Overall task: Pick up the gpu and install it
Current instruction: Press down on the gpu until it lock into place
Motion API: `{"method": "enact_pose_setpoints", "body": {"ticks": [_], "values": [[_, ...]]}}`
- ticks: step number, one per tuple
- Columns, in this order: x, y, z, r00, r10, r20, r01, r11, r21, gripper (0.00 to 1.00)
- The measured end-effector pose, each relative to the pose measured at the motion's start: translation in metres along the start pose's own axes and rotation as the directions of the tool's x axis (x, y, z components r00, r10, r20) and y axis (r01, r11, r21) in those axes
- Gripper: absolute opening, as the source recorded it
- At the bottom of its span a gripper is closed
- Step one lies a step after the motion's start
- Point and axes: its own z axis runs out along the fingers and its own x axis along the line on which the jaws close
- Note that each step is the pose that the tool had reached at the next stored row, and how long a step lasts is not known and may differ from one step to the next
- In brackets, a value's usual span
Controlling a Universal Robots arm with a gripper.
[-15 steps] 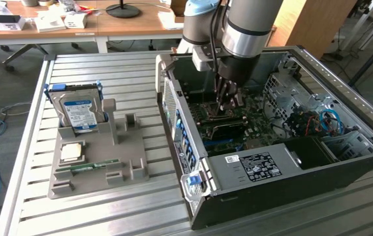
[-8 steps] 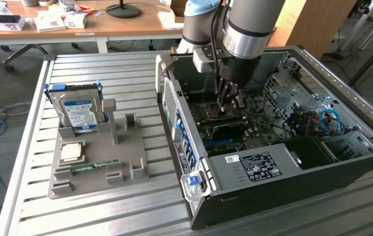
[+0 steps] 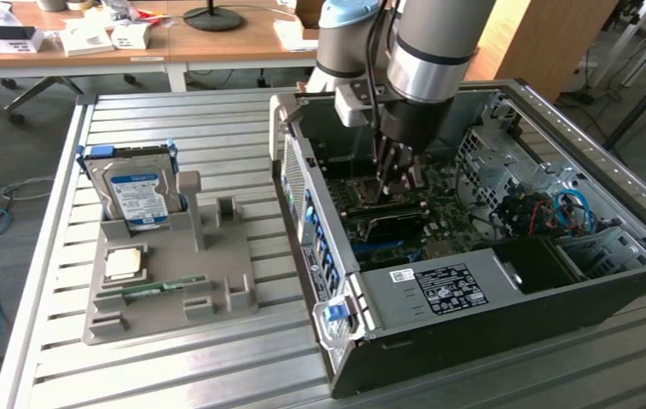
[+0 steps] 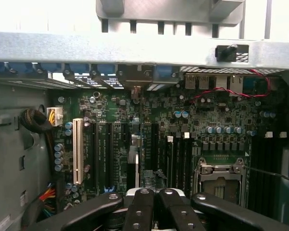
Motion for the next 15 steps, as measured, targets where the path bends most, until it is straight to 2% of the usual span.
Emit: {"method": "enact_pose_setpoints", "body": {"ticks": [12, 15], "values": [[0.0023, 0.0000, -0.0001, 1.0000, 0.000, 0.0000, 0.000, 1.0000, 0.0000, 0.11], [0.0024, 0.0000, 0.0028, 1.0000, 0.000, 0.0000, 0.000, 1.0000, 0.0000, 0.11]]}}
